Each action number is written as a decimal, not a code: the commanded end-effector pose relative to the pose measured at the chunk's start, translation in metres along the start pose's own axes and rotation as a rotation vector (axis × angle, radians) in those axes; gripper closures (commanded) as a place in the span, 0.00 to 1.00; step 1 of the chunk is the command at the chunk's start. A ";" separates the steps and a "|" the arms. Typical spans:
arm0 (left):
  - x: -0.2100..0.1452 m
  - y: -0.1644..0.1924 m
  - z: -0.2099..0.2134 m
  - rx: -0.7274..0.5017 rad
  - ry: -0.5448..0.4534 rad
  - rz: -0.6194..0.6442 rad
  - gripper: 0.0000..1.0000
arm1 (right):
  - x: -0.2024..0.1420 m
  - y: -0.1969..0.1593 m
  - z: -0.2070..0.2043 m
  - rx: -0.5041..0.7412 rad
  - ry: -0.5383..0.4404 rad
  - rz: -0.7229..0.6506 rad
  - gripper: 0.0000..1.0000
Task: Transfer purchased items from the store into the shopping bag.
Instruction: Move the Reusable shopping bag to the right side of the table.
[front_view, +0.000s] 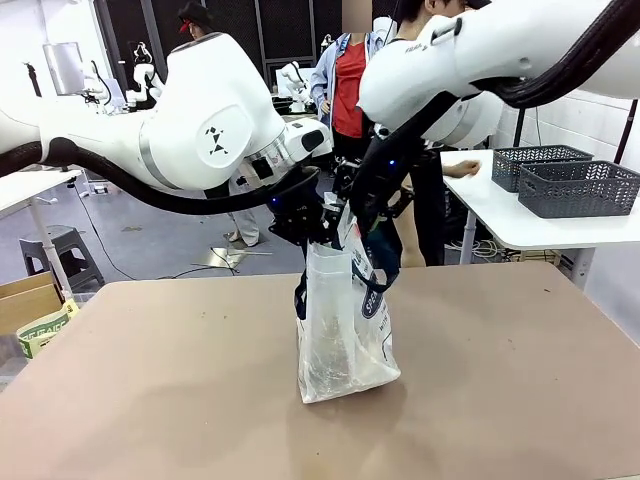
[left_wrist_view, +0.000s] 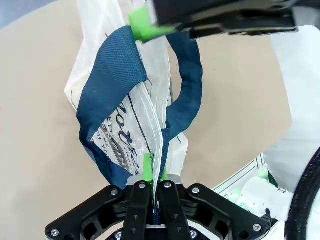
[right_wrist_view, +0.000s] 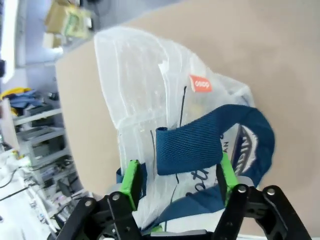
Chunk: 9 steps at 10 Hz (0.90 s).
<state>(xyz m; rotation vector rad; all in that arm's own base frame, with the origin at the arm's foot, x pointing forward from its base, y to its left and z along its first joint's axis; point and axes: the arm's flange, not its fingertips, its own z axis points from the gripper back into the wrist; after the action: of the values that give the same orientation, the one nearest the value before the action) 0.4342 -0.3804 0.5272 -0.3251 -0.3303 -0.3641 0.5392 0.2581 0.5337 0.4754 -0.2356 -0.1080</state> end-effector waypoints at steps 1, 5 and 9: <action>-0.005 0.001 0.006 0.006 -0.029 -0.016 1.00 | -0.008 -0.032 0.018 0.082 -0.025 0.012 0.00; -0.005 0.002 0.008 0.009 -0.039 -0.006 1.00 | -0.023 -0.095 0.073 0.184 -0.101 0.350 0.00; -0.005 0.001 0.008 0.014 -0.039 -0.005 1.00 | -0.048 -0.163 0.103 0.284 -0.194 0.722 0.00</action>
<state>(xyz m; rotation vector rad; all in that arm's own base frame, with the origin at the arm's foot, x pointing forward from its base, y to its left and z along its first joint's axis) 0.4337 -0.3792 0.5288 -0.3255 -0.3362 -0.3633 0.4678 0.0909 0.5542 0.5623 -0.5790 0.5447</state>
